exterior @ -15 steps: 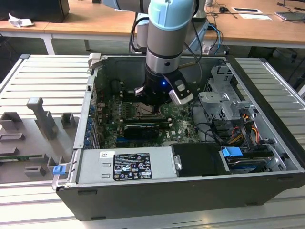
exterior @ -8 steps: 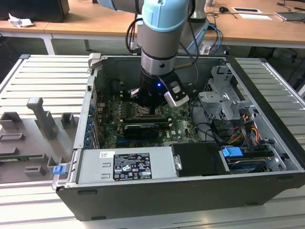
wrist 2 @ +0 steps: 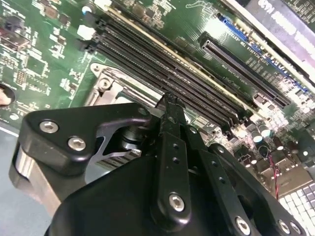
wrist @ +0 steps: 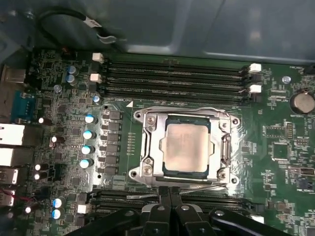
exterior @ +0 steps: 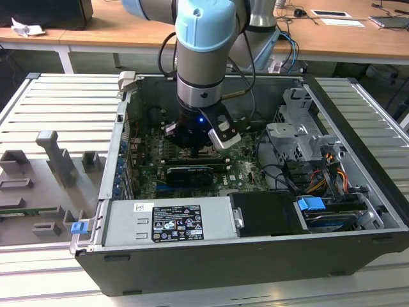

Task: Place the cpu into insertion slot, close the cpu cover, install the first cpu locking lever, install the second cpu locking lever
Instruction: 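Install the second cpu locking lever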

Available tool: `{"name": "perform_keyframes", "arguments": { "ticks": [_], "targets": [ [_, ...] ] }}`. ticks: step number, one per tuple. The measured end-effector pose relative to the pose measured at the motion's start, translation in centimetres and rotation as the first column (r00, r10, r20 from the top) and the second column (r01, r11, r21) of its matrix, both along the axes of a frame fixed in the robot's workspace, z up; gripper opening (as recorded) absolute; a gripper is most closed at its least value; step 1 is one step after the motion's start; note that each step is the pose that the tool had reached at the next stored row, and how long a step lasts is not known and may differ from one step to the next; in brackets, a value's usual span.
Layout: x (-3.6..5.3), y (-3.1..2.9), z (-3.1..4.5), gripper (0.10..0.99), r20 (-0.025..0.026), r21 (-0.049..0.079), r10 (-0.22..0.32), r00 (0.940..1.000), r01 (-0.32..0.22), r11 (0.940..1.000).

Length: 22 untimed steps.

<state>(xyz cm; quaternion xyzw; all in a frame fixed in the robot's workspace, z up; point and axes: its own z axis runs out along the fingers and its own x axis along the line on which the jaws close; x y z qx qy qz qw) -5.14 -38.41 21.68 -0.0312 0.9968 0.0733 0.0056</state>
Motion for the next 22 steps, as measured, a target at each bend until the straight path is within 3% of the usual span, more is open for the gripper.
{"name": "perform_keyframes", "arguments": {
  "ticks": [3,7,12,18,22],
  "targets": [
    [-0.61,-0.29,-0.09,0.106,0.0037,0.025,0.0,1.0,0.0,0.9997],
    [-1.17,-0.37,-0.11,0.106,0.0045,0.05,0.0,1.0,0.0,0.9988],
    [-1.85,-0.59,-0.31,0.106,0.0063,0.066,0.0,1.0,0.0,0.9978],
    [-2.44,-1.61,-0.55,0.106,0.008,0.118,-0.001,1.0,0.0,0.993],
    [-2.45,-1.96,-0.94,0.106,0.0081,0.132,-0.001,1.0,0.0,0.9912]
  ]
}}
